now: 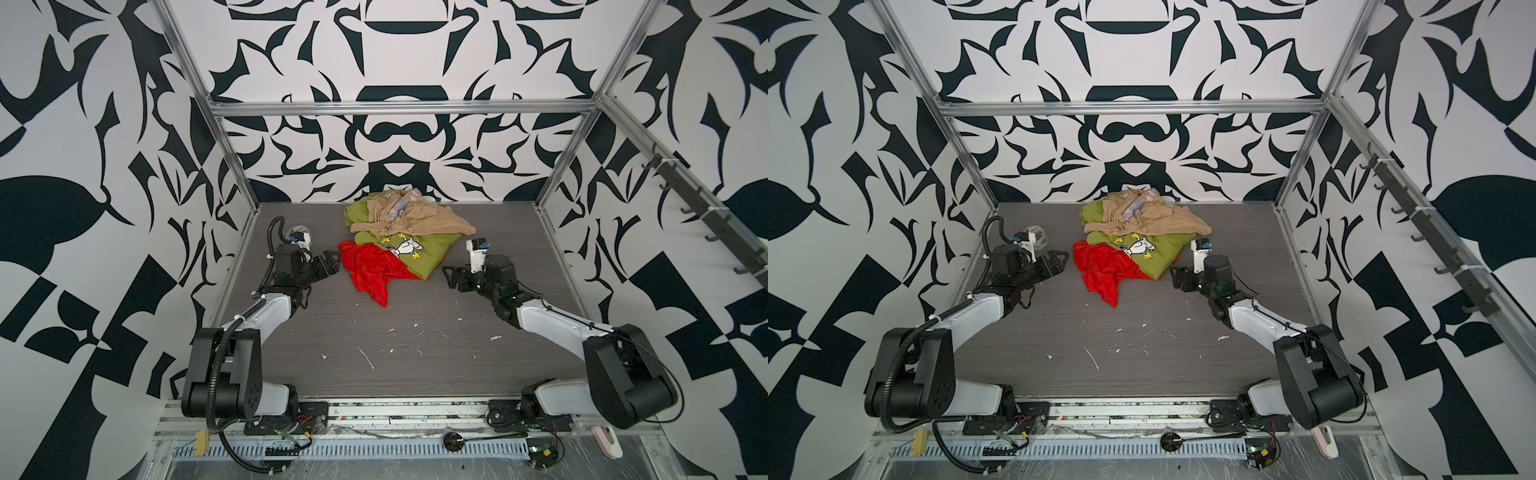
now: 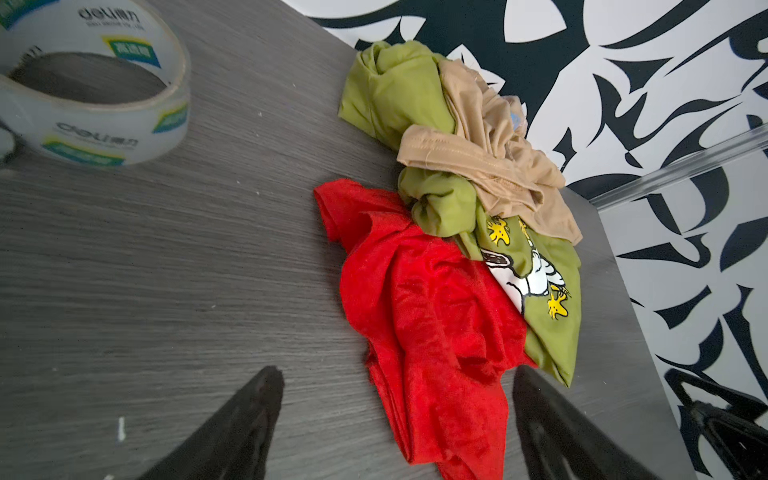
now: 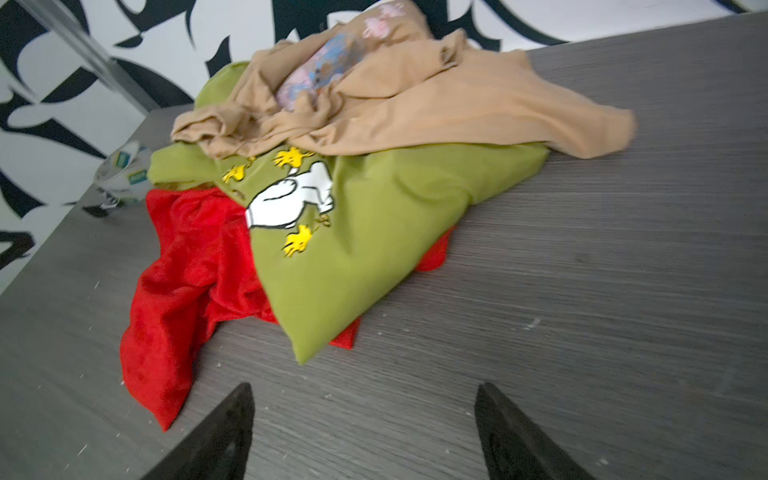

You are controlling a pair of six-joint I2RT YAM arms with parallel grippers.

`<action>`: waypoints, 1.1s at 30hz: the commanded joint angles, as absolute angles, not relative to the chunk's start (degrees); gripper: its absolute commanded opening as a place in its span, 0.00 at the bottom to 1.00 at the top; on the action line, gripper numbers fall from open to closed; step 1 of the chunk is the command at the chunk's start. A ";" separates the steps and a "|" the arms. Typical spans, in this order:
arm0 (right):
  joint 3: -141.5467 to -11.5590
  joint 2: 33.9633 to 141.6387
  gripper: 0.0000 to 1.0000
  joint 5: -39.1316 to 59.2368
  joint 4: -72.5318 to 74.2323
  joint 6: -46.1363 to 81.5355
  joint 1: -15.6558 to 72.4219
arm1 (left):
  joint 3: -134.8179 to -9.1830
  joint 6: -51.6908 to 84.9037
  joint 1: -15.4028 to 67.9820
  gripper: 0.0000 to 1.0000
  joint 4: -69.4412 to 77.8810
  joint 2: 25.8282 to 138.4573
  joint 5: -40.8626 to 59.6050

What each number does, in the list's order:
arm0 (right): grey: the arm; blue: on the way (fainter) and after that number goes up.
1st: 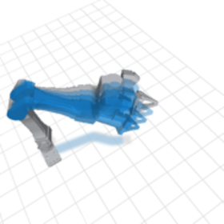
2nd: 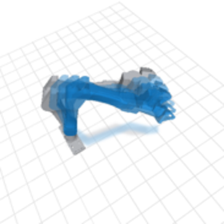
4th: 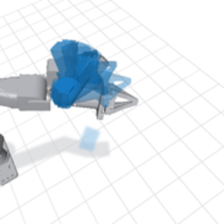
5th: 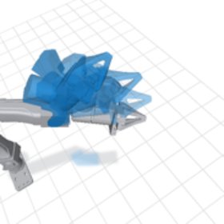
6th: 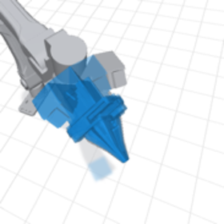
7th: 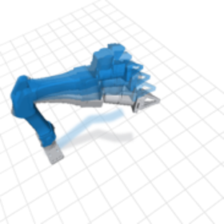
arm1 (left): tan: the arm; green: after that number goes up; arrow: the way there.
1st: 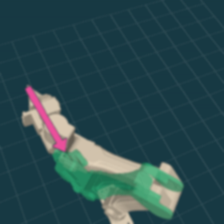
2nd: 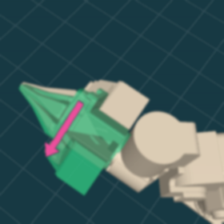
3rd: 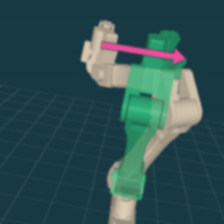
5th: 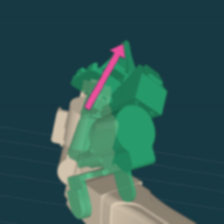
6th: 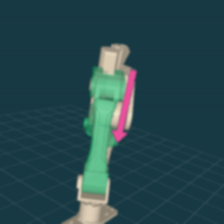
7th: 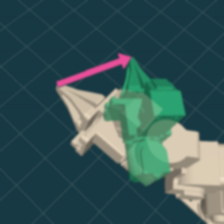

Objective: Pick out a specific cloth from the pile
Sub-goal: 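Lower the left gripper onto the red shirt while the right gripper approaches it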

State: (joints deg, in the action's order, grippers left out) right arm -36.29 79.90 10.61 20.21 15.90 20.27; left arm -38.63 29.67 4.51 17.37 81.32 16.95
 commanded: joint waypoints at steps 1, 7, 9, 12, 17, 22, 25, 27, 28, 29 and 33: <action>-40.23 82.09 0.87 13.36 19.40 11.21 23.64 | -38.84 31.90 4.81 0.86 20.79 83.35 19.07; -45.08 88.23 0.90 17.29 18.54 6.78 27.87 | -38.96 32.61 4.98 0.79 24.70 88.88 19.94; -46.17 89.61 0.90 18.80 18.63 6.24 28.67 | -39.15 32.63 4.94 0.78 26.23 90.75 20.04; -47.40 91.33 0.90 19.85 18.68 5.99 29.11 | -38.73 32.82 4.92 0.77 29.84 93.53 19.95; -49.28 92.77 0.90 21.09 17.67 6.28 29.44 | -38.99 33.39 4.97 0.76 35.97 98.22 20.00; -50.68 92.63 0.90 21.45 14.92 6.61 29.53 | -41.14 35.32 4.99 0.73 40.13 102.79 21.16; -49.88 91.68 0.90 21.34 15.97 6.83 29.67 | -42.47 35.46 4.97 0.71 39.99 104.24 21.09; -49.75 91.68 0.90 21.34 17.02 7.38 29.79 | -43.21 35.89 5.01 0.71 40.65 105.49 21.36; -50.10 91.92 0.90 21.28 17.01 7.68 29.88 | -43.61 36.08 5.01 0.69 41.01 106.04 21.66; -50.38 92.19 0.89 21.12 16.96 8.01 29.88 | -44.00 36.19 4.95 0.69 41.04 106.66 21.85; -50.80 92.22 0.91 20.62 16.89 8.62 30.14 | -44.91 36.47 4.87 0.67 41.94 108.90 22.24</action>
State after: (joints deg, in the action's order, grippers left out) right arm -48.69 93.80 20.38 15.88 7.94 29.63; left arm -44.07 35.48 4.89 39.94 107.24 21.02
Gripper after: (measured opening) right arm 0.910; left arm 0.673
